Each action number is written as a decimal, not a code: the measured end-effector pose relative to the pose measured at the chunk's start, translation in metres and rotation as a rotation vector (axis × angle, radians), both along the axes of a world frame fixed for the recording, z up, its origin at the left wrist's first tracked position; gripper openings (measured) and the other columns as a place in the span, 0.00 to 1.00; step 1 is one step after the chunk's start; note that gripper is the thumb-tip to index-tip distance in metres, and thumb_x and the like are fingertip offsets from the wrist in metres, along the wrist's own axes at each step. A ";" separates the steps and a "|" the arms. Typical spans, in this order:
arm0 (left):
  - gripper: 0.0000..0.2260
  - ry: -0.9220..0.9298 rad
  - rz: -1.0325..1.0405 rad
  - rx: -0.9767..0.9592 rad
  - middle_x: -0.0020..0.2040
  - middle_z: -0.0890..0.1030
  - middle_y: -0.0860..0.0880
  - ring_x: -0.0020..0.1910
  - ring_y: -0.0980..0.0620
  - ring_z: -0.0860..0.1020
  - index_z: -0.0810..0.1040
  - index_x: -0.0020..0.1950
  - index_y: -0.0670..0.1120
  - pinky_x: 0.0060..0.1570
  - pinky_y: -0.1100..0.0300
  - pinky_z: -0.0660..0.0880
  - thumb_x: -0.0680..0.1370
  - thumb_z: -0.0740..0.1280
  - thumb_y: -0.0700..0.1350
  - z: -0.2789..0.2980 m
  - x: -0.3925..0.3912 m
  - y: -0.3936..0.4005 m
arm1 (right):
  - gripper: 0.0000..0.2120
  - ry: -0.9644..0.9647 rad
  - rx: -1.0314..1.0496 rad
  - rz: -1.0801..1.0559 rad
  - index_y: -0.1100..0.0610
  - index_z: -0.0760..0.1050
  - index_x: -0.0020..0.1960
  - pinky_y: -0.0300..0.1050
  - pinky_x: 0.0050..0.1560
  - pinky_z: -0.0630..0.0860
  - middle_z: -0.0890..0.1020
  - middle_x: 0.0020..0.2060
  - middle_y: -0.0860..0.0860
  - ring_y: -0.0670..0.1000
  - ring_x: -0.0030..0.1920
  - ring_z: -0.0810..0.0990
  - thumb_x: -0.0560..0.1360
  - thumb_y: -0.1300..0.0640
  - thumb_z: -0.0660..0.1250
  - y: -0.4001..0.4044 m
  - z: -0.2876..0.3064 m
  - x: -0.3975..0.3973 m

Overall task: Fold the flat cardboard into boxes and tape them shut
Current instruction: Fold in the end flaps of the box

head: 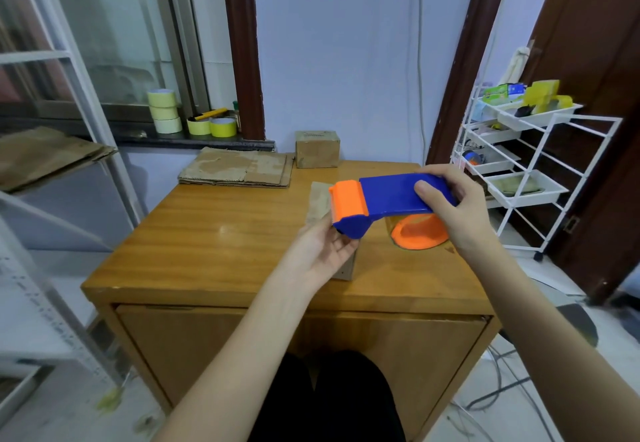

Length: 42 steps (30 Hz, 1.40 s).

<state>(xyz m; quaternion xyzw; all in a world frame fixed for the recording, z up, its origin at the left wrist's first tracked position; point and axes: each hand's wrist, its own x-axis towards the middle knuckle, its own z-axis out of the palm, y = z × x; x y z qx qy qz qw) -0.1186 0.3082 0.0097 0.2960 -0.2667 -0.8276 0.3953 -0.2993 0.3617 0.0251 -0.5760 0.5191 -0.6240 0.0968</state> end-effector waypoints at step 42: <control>0.08 -0.920 0.224 -0.827 0.29 0.76 0.50 0.23 0.60 0.71 0.77 0.42 0.44 0.25 0.68 0.68 0.79 0.65 0.45 -0.011 0.071 -0.048 | 0.30 0.376 0.282 0.011 0.38 0.72 0.57 0.27 0.47 0.73 0.78 0.50 0.29 0.35 0.53 0.76 0.57 0.35 0.73 0.042 0.014 -0.041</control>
